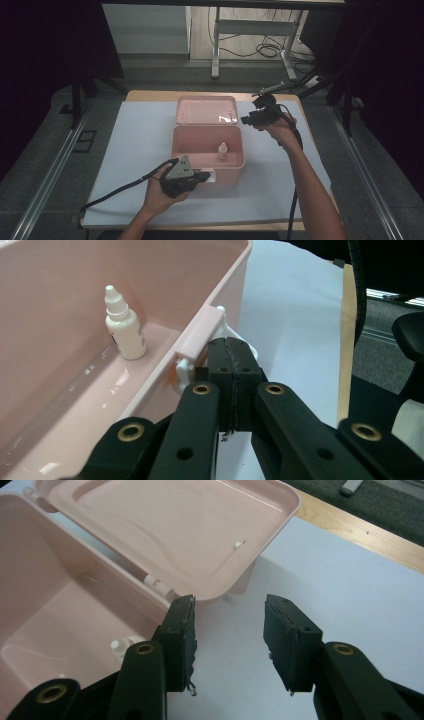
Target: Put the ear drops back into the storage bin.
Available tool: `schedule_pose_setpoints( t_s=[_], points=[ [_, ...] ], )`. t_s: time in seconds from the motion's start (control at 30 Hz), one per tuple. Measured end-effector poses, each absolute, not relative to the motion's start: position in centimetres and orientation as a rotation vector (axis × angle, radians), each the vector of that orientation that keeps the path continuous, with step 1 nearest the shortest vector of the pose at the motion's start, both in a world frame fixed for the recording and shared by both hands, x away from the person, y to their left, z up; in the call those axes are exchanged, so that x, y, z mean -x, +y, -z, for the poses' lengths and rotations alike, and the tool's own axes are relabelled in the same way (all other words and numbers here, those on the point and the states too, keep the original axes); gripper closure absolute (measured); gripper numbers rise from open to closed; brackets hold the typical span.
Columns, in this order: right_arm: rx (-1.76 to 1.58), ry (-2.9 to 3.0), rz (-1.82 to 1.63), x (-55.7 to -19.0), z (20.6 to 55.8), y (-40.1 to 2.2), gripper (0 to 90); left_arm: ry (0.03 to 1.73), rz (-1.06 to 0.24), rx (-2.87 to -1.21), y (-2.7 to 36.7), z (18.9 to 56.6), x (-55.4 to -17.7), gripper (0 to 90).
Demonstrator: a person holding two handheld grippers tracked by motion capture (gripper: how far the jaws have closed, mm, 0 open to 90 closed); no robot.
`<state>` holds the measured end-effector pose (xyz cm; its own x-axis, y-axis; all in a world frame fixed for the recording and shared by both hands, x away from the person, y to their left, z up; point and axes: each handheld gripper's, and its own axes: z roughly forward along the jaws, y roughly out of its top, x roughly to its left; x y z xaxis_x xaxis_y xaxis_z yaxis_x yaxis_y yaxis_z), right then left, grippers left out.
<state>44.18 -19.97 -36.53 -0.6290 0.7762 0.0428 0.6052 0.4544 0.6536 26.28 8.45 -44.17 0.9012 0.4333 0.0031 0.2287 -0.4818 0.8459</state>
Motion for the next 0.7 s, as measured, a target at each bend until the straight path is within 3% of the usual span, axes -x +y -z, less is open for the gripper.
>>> schedule_pose_setpoints(
  t_s=[0.7],
  points=[
    [-1.322,2.38,-0.898,-48.2,38.3,-18.3,55.8,0.47,-0.261,-2.09,8.6,44.2,-26.3,90.0]
  ],
)
